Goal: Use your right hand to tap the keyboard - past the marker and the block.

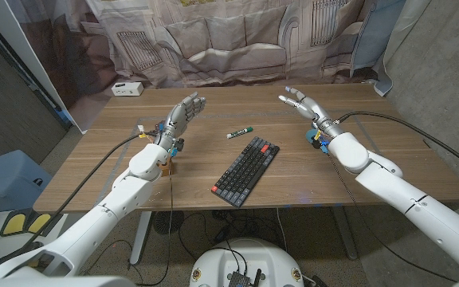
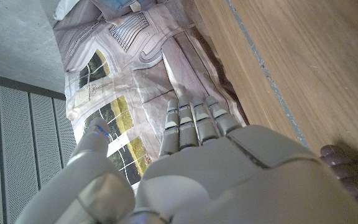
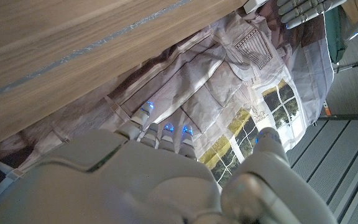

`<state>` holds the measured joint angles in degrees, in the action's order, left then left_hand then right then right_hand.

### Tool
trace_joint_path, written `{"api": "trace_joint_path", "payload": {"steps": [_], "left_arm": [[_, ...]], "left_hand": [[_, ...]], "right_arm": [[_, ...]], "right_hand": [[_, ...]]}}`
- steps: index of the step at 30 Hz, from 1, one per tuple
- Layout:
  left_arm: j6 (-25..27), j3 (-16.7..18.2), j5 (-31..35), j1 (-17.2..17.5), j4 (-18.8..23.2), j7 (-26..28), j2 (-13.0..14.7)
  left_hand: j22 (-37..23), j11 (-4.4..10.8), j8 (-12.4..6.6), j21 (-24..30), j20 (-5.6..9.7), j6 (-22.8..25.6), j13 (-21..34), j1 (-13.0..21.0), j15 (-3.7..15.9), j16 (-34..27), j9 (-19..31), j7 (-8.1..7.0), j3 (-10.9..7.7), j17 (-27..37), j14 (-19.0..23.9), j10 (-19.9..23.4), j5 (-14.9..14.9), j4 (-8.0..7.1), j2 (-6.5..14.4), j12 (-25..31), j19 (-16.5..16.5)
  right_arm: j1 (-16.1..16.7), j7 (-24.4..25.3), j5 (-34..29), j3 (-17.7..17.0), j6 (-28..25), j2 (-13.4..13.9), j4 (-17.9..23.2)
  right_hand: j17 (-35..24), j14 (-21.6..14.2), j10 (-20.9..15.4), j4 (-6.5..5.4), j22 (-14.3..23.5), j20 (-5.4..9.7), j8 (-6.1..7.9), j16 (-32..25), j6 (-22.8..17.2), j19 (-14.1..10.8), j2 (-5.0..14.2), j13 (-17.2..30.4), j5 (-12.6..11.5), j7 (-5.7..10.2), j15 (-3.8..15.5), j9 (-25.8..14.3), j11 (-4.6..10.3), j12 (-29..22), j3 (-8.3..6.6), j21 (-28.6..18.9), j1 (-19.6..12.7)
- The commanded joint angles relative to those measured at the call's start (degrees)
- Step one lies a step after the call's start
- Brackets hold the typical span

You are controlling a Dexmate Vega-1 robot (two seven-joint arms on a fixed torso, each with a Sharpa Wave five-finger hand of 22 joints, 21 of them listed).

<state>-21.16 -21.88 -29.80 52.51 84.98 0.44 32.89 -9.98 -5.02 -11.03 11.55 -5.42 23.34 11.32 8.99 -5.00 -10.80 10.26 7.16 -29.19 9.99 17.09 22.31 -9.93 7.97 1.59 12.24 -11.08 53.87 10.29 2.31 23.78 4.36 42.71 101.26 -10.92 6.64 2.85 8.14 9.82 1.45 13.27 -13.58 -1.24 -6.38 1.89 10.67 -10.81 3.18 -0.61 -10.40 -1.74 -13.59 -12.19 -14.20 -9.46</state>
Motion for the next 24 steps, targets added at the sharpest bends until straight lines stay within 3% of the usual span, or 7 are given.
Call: {"api": "trace_joint_path", "payload": {"steps": [1, 13, 16, 18, 24], "left_arm": [[-0.1, -0.1, -0.2, -0.4, -0.5, -0.2, -0.1], [0.3, -0.2, 0.2, -0.5, -0.3, 0.4, -0.3], [0.3, -0.2, 0.1, -0.4, -0.3, 0.6, -0.5], [0.5, -0.3, 0.2, -0.3, -0.1, 0.8, -0.6], [0.4, -0.5, 0.7, -0.3, -0.2, 1.4, -0.8]], "left_hand": [[-0.3, -0.28, 0.08, -0.2, -0.30, 0.6, 0.1, 0.0, -0.13, 0.1, 0.2, 0.18, -0.45, 0.2, 0.4, 0.2, 0.1, 0.07, 0.6, 0.0, -0.3], [-0.3, -0.23, 0.09, -0.2, -0.31, 0.6, 0.1, 0.1, -0.14, 0.1, 0.2, 0.12, -0.47, 0.2, 0.5, 0.2, 0.1, 0.07, 0.7, 0.0, -0.3], [-0.3, -0.21, 0.12, -0.2, -0.31, 0.6, 0.1, 0.1, -0.15, 0.1, 0.2, 0.19, -0.48, 0.2, 0.5, 0.2, 0.1, 0.07, 0.7, 0.0, -0.3], [-0.3, -0.18, 0.10, -0.2, -0.30, 0.6, 0.1, 0.1, -0.14, 0.1, 0.2, 0.17, -0.48, 0.2, 0.5, 0.2, 0.1, 0.07, 0.7, 0.0, -0.3], [-0.3, -0.23, 0.09, -0.2, -0.34, 0.7, 0.1, 0.1, -0.08, 0.1, 0.2, 0.17, -0.48, 0.2, 0.5, 0.2, 0.1, 0.07, 0.7, 0.0, -0.2]], "right_arm": [[-1.5, -3.0, 9.8, -1.1, 7.1, -2.7, -7.0], [-2.5, -6.9, 18.7, -2.0, 12.3, -5.6, -13.3], [-3.1, -10.4, 23.1, -2.2, 13.6, -6.7, -15.6], [-4.0, -15.6, 28.6, -2.4, 14.6, -8.1, -18.5], [-5.1, -19.7, 32.0, -2.1, 15.4, -9.1, -21.6]], "right_hand": [[-0.1, -0.4, -0.4, 0.28, 0.0, 0.36, -0.09, 0.1, -0.4, -0.8, 0.09, 0.1, -0.1, 0.02, 0.01, -0.1, -0.23, 0.2, -0.41, -0.2, -0.9], [-0.1, -1.4, -1.4, 0.31, -0.1, 0.36, -0.28, 0.0, -1.1, -1.8, -0.03, 0.1, -0.1, -0.19, 0.01, -0.1, -0.23, 0.2, -0.40, -0.1, -1.2], [-0.1, -1.6, -1.7, 0.29, -0.1, 0.33, -0.39, 0.1, -1.2, -2.1, -0.16, 0.1, 0.0, -0.62, -0.08, -0.2, -0.19, 0.2, -0.33, 0.0, -1.2], [-0.2, -1.6, -1.8, 0.28, -0.1, 0.34, -0.43, 0.1, -1.2, -2.1, -0.21, 0.1, 0.0, -0.84, -0.12, -0.2, -0.29, 0.2, -0.30, 0.0, -1.2], [-0.2, -1.8, -2.2, 0.22, -0.1, 0.29, -0.48, 0.1, -1.5, -2.4, -0.37, 0.1, 0.0, -1.44, -0.22, -0.2, -0.66, 0.2, -0.18, 0.1, -1.2]]}}
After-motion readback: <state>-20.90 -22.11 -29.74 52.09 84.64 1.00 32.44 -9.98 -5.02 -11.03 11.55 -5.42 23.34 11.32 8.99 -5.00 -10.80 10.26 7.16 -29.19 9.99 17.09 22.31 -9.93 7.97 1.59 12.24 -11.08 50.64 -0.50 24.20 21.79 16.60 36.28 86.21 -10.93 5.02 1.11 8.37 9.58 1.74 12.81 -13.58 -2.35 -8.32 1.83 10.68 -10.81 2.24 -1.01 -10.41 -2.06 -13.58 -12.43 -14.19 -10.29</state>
